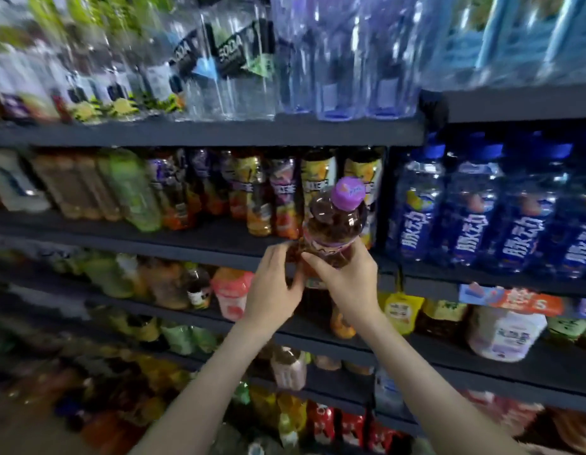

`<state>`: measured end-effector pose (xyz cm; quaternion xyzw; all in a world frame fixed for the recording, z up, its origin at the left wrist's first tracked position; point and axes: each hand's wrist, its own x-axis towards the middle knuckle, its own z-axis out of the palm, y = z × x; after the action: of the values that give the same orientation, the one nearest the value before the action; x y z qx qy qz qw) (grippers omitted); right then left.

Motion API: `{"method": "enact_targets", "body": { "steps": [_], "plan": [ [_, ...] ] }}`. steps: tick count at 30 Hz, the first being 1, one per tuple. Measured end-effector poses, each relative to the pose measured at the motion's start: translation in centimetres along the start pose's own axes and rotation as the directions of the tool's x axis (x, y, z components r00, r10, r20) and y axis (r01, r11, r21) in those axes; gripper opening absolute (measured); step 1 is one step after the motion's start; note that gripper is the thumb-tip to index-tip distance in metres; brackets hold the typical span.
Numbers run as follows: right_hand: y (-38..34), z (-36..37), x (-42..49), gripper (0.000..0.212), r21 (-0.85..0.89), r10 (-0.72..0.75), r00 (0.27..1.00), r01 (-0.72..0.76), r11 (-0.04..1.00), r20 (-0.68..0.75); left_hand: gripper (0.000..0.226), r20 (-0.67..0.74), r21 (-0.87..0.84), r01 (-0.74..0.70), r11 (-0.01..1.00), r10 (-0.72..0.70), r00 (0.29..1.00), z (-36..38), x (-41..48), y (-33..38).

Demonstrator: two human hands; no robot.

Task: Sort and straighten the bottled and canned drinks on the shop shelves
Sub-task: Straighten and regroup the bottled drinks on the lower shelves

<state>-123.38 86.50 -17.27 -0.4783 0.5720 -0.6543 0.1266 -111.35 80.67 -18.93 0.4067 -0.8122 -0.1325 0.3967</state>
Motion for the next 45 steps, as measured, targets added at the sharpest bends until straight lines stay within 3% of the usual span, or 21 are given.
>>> {"method": "enact_targets", "body": {
  "steps": [5, 9, 17, 22, 31, 37, 41, 45],
  "plan": [
    [-0.4, 9.3, 2.6, 0.042, -0.024, 0.003, 0.999, -0.002, 1.000, 0.040, 0.057, 0.013, -0.012, 0.034, 0.999, -0.034, 0.999, -4.0, 3.2, -6.8],
    [0.1, 14.8, 4.1, 0.052, -0.086, 0.030, 0.995, -0.022, 0.996, 0.094, 0.053, -0.004, -0.006, 0.130, 0.991, -0.130, 0.991, -5.5, 5.1, -10.4],
    [1.3, 21.5, 7.7, 0.056, -0.248, 0.046, 0.976, 0.009, 0.969, 0.214, 0.045, -0.014, -0.013, 0.294, 0.956, -0.295, 0.956, -7.5, 8.1, -14.4],
    [2.5, 24.2, 9.2, 0.059, -0.293, 0.087, 0.968, -0.015, 0.956, 0.236, 0.055, -0.034, 0.048, 0.263, 0.964, -0.261, 0.965, -7.9, 9.2, -17.9],
    [3.2, 28.8, 10.9, 0.064, -0.390, 0.156, 0.983, -0.108, 0.915, 0.094, 0.069, -0.238, 0.145, 0.350, 0.925, -0.311, 0.920, -9.6, 11.4, -23.5],
    [2.9, 32.2, 10.7, 0.070, -0.472, 0.153, 0.985, -0.171, 0.865, -0.077, 0.084, -0.104, 0.069, 0.178, 0.982, -0.170, 0.980, -9.4, 13.4, -27.0],
    [3.3, 32.7, 10.1, 0.076, -0.450, 0.143, 0.987, -0.161, 0.879, -0.075, 0.087, -0.109, -0.043, 0.063, 0.997, -0.067, 0.992, -9.0, 13.6, -28.3],
    [3.0, 31.1, 7.6, 0.049, -0.420, 0.048, 0.979, -0.130, 0.898, -0.200, 0.084, -0.197, 0.031, -0.132, 0.991, 0.136, 0.971, -7.8, 12.4, -27.7]
  ]
}}
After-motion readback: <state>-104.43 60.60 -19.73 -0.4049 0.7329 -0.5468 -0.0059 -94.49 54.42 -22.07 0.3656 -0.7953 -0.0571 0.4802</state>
